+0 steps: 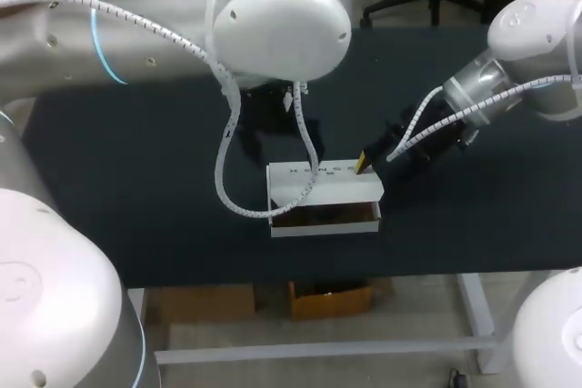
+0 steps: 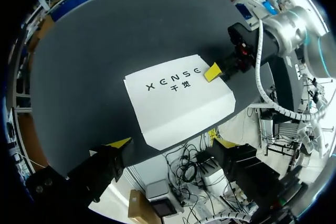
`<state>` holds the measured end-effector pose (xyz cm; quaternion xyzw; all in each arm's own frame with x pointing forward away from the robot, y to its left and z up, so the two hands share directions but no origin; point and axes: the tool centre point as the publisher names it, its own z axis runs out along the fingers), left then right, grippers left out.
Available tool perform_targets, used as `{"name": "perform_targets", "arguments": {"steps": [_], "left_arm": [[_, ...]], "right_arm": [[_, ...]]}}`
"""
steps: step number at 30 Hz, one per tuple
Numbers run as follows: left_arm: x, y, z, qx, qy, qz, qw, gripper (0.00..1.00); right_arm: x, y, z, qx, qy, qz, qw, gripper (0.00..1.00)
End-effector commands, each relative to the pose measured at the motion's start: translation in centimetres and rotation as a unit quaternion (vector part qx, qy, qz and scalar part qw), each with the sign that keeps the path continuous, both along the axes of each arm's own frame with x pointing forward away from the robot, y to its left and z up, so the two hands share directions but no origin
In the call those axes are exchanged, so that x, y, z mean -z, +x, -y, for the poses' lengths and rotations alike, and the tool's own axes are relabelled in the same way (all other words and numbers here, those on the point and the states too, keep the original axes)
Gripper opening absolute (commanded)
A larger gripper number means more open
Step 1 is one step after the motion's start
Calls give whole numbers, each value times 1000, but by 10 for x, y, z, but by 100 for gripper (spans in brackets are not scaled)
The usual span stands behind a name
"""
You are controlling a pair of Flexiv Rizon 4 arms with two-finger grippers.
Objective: Assemble the packaging by folding the flat box into shape, placing the metal phone stand inside, and closing the box properly
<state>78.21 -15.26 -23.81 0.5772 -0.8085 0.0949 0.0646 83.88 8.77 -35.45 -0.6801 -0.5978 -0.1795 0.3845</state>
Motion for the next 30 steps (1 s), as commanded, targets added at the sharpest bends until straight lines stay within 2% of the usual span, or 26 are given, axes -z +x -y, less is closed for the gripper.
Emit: {"name": "perform_targets", "arguments": {"steps": [1,5,8,10,17,20,23,28,30], "left_arm": [[1,-9,7,13,25,34,999,100],[0,-17,9,53,43,64,996,100],[0,-26,11,103,60,89,989,100],[1,-30,14,115,72,101,986,100],[3,-35,16,126,73,100,984,100],[3,-35,16,126,73,100,984,100],[3,-35,16,126,73,100,984,100],[3,-35,16,126,73,100,984,100],[3,-35,16,126,73,100,984,100]], "right_arm": [[1,1,0,-3,0,-3,1000,56],[1,1,-1,-2,1,-3,1000,53],[1,1,-1,-2,0,-2,1000,54],[1,1,-1,-2,0,-2,1000,53],[1,1,-1,-2,0,-4,1000,58],[2,1,-2,-2,-1,-4,1000,56],[2,1,-2,-1,-1,-4,1000,60],[2,1,-2,0,-1,-4,1000,57],[2,1,-2,0,-1,-4,1000,53]]}}
